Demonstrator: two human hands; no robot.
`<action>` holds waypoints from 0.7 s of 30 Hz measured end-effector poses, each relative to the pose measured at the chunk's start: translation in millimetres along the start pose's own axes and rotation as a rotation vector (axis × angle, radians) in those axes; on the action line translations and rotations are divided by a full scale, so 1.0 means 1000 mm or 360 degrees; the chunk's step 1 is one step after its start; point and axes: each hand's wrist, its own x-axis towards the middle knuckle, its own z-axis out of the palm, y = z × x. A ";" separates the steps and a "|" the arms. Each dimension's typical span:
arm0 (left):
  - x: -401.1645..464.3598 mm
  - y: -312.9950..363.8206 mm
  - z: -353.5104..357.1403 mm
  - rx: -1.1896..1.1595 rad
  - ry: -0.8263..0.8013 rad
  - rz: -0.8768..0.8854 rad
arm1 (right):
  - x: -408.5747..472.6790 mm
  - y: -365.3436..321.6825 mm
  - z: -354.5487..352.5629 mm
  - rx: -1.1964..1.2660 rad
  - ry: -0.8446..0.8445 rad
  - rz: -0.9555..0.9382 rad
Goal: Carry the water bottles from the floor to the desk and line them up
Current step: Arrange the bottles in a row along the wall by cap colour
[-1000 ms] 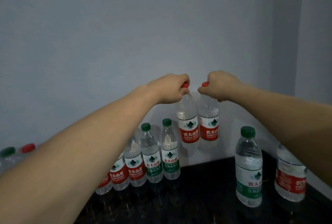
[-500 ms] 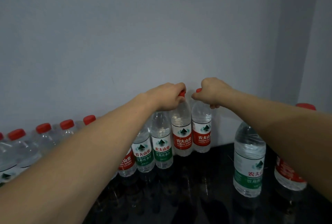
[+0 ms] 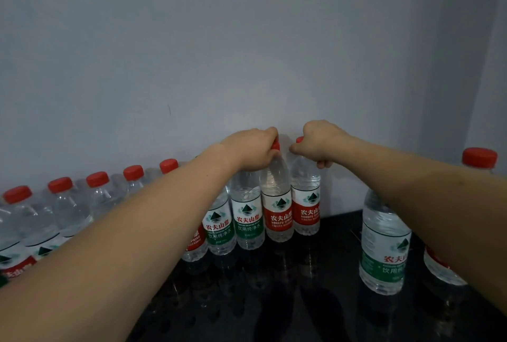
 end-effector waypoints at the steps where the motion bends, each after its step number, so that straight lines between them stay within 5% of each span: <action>1: 0.000 -0.001 0.000 -0.0009 -0.0004 0.0001 | 0.000 -0.001 0.000 0.0009 -0.0003 0.0011; 21: -0.002 -0.002 0.011 -0.0095 -0.0037 -0.0010 | 0.002 -0.007 0.007 -0.0084 -0.0051 0.0048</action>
